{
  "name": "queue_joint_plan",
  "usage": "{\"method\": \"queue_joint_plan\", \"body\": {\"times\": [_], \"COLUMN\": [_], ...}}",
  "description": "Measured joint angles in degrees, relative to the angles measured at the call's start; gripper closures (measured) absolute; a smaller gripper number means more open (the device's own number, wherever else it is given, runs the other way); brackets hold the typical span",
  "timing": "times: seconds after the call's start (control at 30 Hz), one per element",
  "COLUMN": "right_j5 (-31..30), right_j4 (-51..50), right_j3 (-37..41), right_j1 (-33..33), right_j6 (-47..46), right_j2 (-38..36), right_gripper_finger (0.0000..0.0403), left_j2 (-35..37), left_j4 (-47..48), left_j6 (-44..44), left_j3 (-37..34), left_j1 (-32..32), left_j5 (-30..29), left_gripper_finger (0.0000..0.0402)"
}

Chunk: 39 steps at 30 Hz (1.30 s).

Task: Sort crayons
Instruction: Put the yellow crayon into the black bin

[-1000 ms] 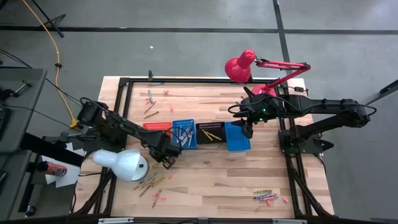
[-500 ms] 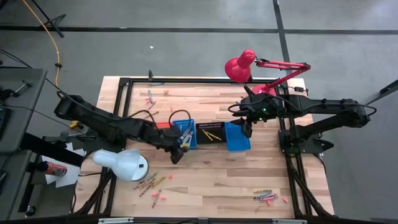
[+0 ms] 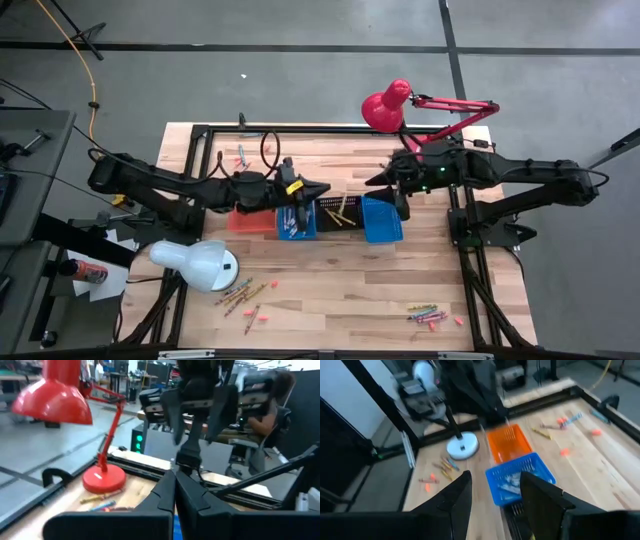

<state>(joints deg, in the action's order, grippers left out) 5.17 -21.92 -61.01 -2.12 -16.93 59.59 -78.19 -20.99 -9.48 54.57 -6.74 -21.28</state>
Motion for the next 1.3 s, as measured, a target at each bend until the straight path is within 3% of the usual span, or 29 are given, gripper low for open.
{"method": "queue_joint_plan", "body": {"times": [0.33, 0.73, 0.97, 1.13, 1.3], "right_j5": [-1.68, -1.75, 0.3, 1.55, -1.13], "right_j4": [0.97, 0.83, -2.39, -12.45, -23.3], "right_j3": [-0.02, -0.02, -0.02, -0.02, -0.02], "right_j1": [1.52, 1.53, 1.96, 7.85, 20.2], "right_j6": [-0.15, -1.44, -7.01, -15.64, -29.43], "right_j2": [-1.19, -1.06, -1.06, -0.8, 1.12], "right_gripper_finger": [0.0242, 0.0242, 0.0242, 0.0242, 0.0242], "left_j2": [0.14, 5.97, 6.12, 6.12, 6.12], "left_j4": [3.51, 5.2, 5.28, 5.28, 5.04], "left_j6": [-0.77, -0.87, -0.93, -0.93, -0.91], "left_j3": [0.0, 0.02, 0.02, 0.02, 0.02], "left_j1": [0.53, -3.63, -3.61, -3.61, -3.61], "left_j5": [0.93, 0.98, 0.96, 0.44, -0.84], "left_gripper_finger": [0.0401, 0.0401, 0.0401, 0.0401, 0.0401]}}
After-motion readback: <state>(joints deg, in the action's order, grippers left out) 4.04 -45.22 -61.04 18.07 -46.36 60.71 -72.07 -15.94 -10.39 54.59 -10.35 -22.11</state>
